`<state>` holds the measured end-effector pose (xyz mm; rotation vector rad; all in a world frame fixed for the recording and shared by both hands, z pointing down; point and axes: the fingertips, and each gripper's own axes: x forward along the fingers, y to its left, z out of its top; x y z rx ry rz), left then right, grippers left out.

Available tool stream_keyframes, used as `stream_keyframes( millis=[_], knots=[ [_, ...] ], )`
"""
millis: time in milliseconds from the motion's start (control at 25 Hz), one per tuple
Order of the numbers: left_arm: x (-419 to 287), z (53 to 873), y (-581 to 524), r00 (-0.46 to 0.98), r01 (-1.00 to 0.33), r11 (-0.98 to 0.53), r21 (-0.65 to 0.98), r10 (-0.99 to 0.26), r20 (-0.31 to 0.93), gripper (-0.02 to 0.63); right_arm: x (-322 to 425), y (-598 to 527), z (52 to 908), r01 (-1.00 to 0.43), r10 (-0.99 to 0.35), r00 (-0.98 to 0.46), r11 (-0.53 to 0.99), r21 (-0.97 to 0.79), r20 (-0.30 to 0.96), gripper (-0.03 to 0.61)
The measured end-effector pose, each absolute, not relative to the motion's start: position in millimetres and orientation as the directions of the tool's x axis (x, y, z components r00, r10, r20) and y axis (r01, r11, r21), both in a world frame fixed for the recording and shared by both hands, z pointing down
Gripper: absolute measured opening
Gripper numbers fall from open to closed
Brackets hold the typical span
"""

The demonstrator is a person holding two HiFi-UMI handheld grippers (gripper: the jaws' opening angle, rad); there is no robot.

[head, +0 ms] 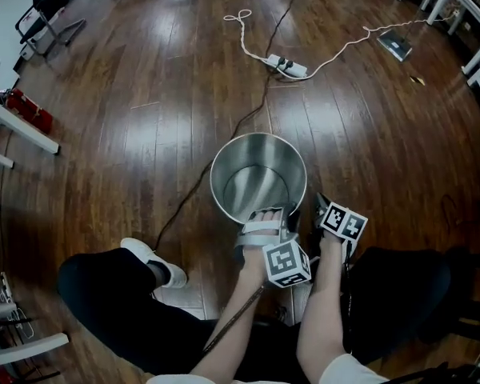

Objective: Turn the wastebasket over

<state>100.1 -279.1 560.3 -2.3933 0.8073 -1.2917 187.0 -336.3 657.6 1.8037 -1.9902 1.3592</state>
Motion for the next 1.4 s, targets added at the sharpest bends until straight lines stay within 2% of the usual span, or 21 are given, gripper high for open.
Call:
stream_keyframes(
  millis=[160, 240, 360, 480, 560, 600, 640, 680, 720, 920, 1200, 1400],
  knots=[
    [101.2, 559.2, -278.8, 0.439, -0.304, -0.765, -0.567, -0.641, 0.63, 0.118, 184.7, -332.3, 639.7, -0.876, -0.747, -0.259, -0.086, -0.475, 0.613, -0.011],
    [99.3, 550.9, -278.2, 0.474, -0.352, -0.761, -0.544, -0.647, 0.598, 0.122, 192.6, -329.8, 614.1, -0.873, -0.797, -0.199, -0.12, -0.473, 0.57, -0.011],
    [75.5, 515.5, -277.1, 0.542, -0.595, -0.708, -0.38, -0.703, 0.462, 0.176, 185.3, -322.4, 548.3, -0.884, -0.898, -0.156, -0.059, -0.464, 0.411, -0.011],
    [26.1, 471.5, -282.6, 0.505, -0.795, -0.573, -0.2, -0.807, 0.305, 0.228, 148.8, -306.9, 487.3, -0.93, -0.937, -0.205, 0.096, -0.356, 0.282, -0.011],
    [-9.2, 445.0, -272.4, 0.458, -0.876, -0.48, -0.054, -0.86, 0.224, 0.233, 111.1, -279.8, 453.5, -0.942, -0.931, -0.292, 0.239, -0.237, 0.221, -0.011],
    [-24.0, 433.1, -262.0, 0.434, -0.898, -0.441, 0.009, -0.881, 0.188, 0.227, 92.5, -260.2, 439.1, -0.933, -0.917, -0.349, 0.32, -0.165, 0.192, -0.011],
    [-36.6, 420.8, -250.6, 0.41, -0.912, -0.407, 0.053, -0.899, 0.152, 0.17, 77.6, -239.3, 426.8, -0.916, -0.901, -0.4, 0.389, -0.093, 0.169, -0.011],
    [-46.6, 408.3, -239.0, 0.387, -0.922, -0.38, 0.078, -0.915, 0.118, 0.084, 68.5, -219.7, 417.4, -0.9, -0.887, -0.434, 0.434, -0.035, 0.155, -0.011],
    [-53.1, 396.9, -226.2, 0.37, -0.928, -0.363, 0.087, -0.924, 0.092, 0.038, 65.8, -202.3, 411.3, -0.891, -0.88, -0.449, 0.454, -0.002, 0.153, -0.011],
    [-32.6, 375.5, -145.2, 0.381, -0.925, -0.379, 0.038, -0.92, 0.092, 0.017, 104.9, -137.5, 388.0, -0.893, -0.879, -0.45, 0.445, -0.068, 0.156, -0.011],
    [-0.4, 352.5, -55.1, 0.366, -0.931, -0.366, 0.0, -0.93, 0.048, 0.017, 111.5, -54.3, 345.6, -0.838, -0.834, -0.546, 0.545, -0.03, 0.076, -0.011],
    [12.5, 343.4, 22.3, 0.313, -0.949, -0.312, 0.056, -0.95, 0.01, 0.017, 112.8, 18.4, 334.9, -0.77, -0.769, -0.638, 0.638, -0.013, 0.038, -0.011]
  ],
)
